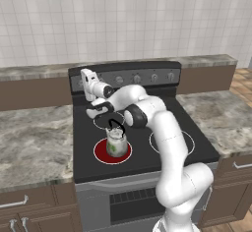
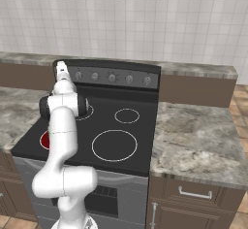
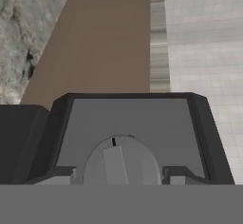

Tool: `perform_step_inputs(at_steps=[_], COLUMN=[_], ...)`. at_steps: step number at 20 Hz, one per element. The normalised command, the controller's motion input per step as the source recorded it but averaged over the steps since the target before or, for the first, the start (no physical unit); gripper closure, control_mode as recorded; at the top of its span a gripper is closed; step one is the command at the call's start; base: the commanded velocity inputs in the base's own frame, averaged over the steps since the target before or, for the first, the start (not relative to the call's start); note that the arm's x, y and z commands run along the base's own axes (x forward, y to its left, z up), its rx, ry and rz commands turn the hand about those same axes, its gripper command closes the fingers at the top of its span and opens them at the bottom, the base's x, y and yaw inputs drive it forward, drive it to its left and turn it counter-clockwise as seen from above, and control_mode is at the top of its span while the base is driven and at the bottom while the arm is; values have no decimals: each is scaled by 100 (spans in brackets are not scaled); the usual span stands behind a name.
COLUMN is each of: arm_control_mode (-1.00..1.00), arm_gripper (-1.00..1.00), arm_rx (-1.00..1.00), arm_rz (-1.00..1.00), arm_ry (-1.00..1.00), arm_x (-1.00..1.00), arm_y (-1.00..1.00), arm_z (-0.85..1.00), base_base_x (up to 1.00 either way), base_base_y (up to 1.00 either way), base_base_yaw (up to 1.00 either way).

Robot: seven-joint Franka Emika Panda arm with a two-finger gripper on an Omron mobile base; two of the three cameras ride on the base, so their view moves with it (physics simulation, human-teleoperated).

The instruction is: Lower the heat of the kettle.

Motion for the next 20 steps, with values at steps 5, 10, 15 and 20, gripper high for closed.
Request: perform_step_inputs(at_steps=[5, 10, 15, 20], arm_control_mode=[-100, -100, -100, -100], arm_gripper=[100, 100, 100, 100], arm_rx=[21, 21, 22, 22], arm_rz=[-13, -12, -11, -11], arm_ry=[22, 24, 25, 22], arm_x=[0, 0, 0, 0], arm_y=[0, 0, 0, 0], arm_z=[7, 3, 0, 0], base_base_x=[0, 0, 0, 0], base_base_y=[0, 0, 0, 0], base_base_yaw=[0, 0, 0, 0])
